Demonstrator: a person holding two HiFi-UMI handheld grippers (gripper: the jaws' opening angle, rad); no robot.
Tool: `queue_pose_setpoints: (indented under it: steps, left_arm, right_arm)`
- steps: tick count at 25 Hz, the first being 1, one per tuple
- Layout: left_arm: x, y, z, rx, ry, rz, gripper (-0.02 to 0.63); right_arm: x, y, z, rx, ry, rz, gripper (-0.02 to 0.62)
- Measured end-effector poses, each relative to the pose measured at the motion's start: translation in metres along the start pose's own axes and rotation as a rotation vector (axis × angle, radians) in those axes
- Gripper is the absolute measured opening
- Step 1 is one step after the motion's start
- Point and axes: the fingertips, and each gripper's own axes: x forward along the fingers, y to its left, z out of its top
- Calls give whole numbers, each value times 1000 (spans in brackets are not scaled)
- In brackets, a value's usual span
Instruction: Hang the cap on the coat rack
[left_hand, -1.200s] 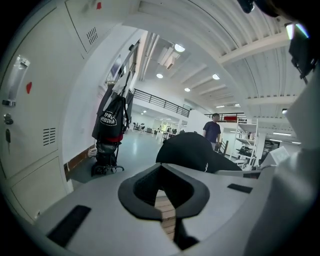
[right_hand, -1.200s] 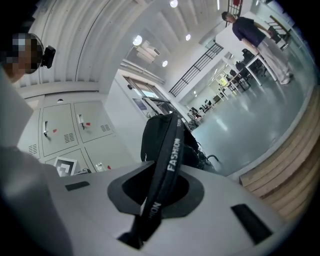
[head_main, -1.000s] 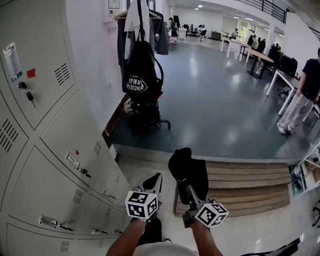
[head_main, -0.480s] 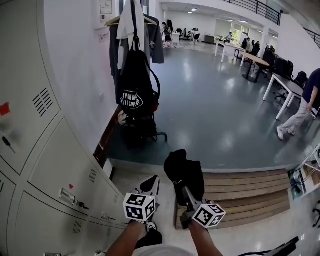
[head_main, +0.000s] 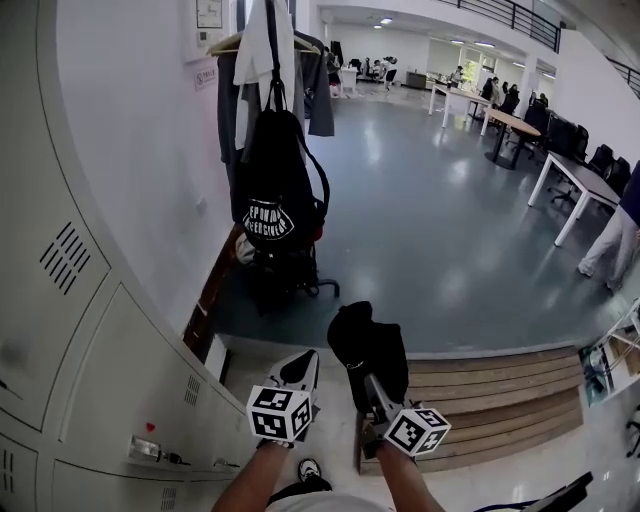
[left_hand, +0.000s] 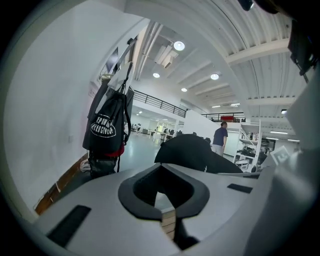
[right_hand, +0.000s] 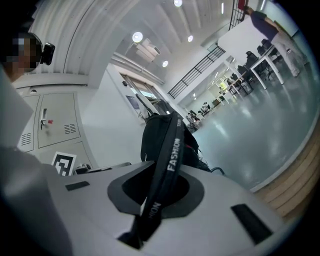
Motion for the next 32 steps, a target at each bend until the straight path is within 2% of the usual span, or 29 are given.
queue_pose_setpoints:
  steps: [13, 24, 32]
  left_arm:
    - [31, 66, 28, -4, -12, -12, 4]
    - [50, 86, 38, -3, -15, -22, 4]
    - [79, 109, 62, 9, -44, 2, 3]
  right_arm:
    - [77, 7, 4, -8, -6, 0, 34]
    - [109, 4, 11, -8, -12, 2, 33]
    - [153, -4, 34, -20, -24, 45, 34]
